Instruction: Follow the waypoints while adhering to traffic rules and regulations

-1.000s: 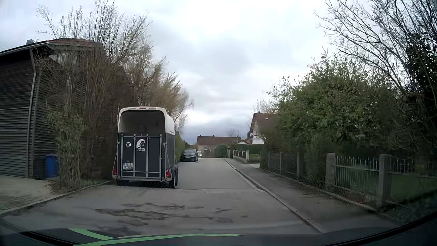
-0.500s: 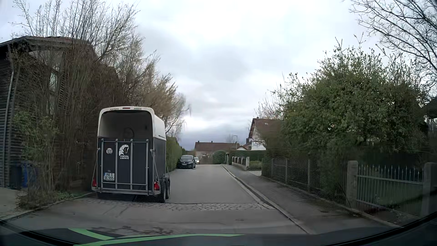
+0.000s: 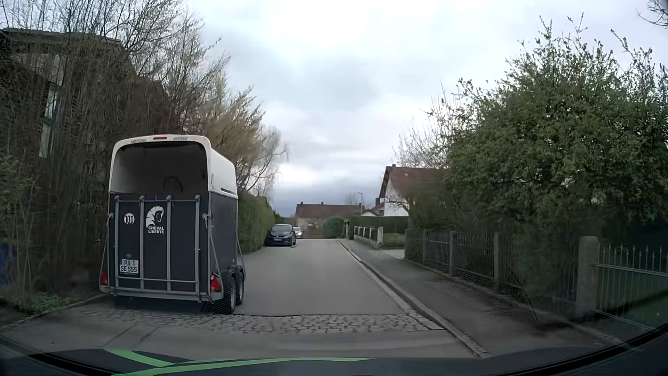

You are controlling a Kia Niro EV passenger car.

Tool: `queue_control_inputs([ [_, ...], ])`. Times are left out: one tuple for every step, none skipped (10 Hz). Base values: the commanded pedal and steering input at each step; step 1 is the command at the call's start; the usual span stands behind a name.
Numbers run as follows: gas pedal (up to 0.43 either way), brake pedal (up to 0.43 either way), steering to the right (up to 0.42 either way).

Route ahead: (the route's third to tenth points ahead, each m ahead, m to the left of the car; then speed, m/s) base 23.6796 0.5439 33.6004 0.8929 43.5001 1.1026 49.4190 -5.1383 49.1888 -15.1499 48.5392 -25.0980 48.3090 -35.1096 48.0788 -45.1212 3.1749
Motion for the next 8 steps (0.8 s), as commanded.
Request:
queue_control_inputs([
  [0.197,0.0,0.001],
  [0.197,0.0,-0.005],
  [0.197,0.0,-0.008],
  [0.197,0.0,-0.009],
  [0.197,0.0,-0.011],
  [0.189,0.0,-0.013],
  [0.177,0.0,-0.012],
  [0.177,0.0,-0.011],
])
